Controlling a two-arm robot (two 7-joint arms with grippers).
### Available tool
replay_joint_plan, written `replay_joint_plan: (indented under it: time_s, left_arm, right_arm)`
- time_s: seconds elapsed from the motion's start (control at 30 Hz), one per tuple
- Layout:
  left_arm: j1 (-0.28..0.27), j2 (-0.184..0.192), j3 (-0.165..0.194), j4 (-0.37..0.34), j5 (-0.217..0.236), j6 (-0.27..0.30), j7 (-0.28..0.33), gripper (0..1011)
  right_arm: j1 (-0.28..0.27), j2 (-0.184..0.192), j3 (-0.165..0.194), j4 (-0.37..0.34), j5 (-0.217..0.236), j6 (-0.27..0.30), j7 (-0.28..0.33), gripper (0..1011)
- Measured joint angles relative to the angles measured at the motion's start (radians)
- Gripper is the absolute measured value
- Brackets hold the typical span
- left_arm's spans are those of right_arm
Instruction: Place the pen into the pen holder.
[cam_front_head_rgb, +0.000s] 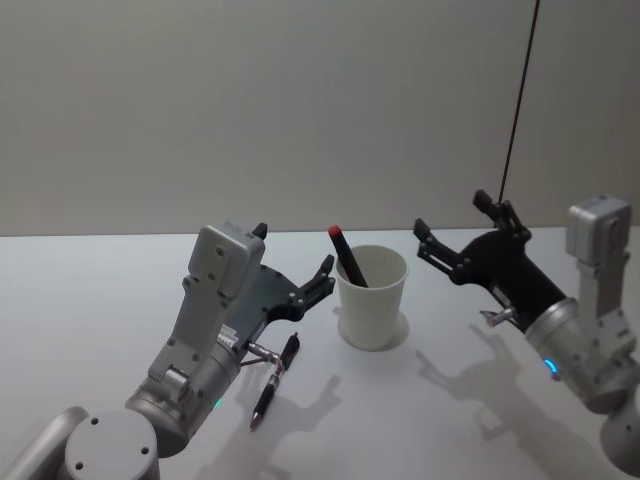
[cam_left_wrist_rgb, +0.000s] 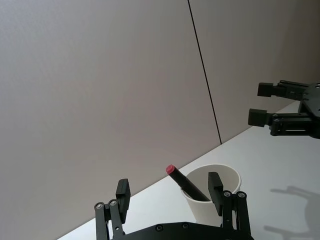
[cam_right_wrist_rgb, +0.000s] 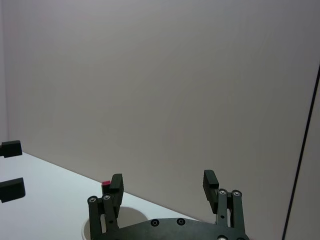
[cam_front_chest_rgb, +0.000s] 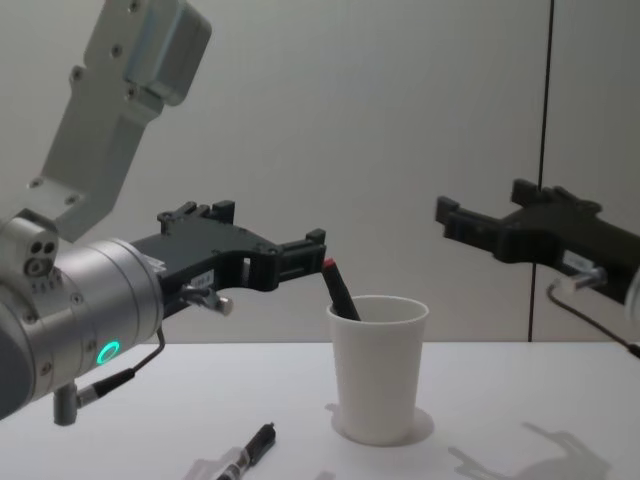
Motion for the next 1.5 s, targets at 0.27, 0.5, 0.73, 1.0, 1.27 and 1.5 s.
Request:
replay_joint_plan:
  time_s: [0.27,0.5,0.73,1.0,1.27,1.5]
  left_arm:
    - [0.0,0.0,0.0,0.0,0.0,0.0,0.0,998]
    - [0.0,0.0,0.0,0.0,0.0,0.0,0.0,999]
    - [0.0,0.0,0.0,0.0,0.0,0.0,0.0,998]
    - [0.0,0.0,0.0,0.0,0.0,0.0,0.0,999]
    - [0.0,0.0,0.0,0.0,0.0,0.0,0.0,998]
    - [0.0,0.0,0.0,0.0,0.0,0.0,0.0,999]
  right_arm:
    - [-0.041,0.04,0.024,-0.079,0.015,0.086,-0.02,1001]
    - [-0.071,0.071,0.044,-0.127,0.036,0.149,-0.037,1001]
    - [-0.099,0.099,0.065,-0.168,0.057,0.208,-0.055,1001]
    - [-0.123,0.122,0.081,-0.204,0.074,0.265,-0.078,1001]
    - [-0.143,0.137,0.092,-0.228,0.087,0.316,-0.101,1001]
    - [-0.162,0.147,0.098,-0.247,0.094,0.357,-0.122,1001]
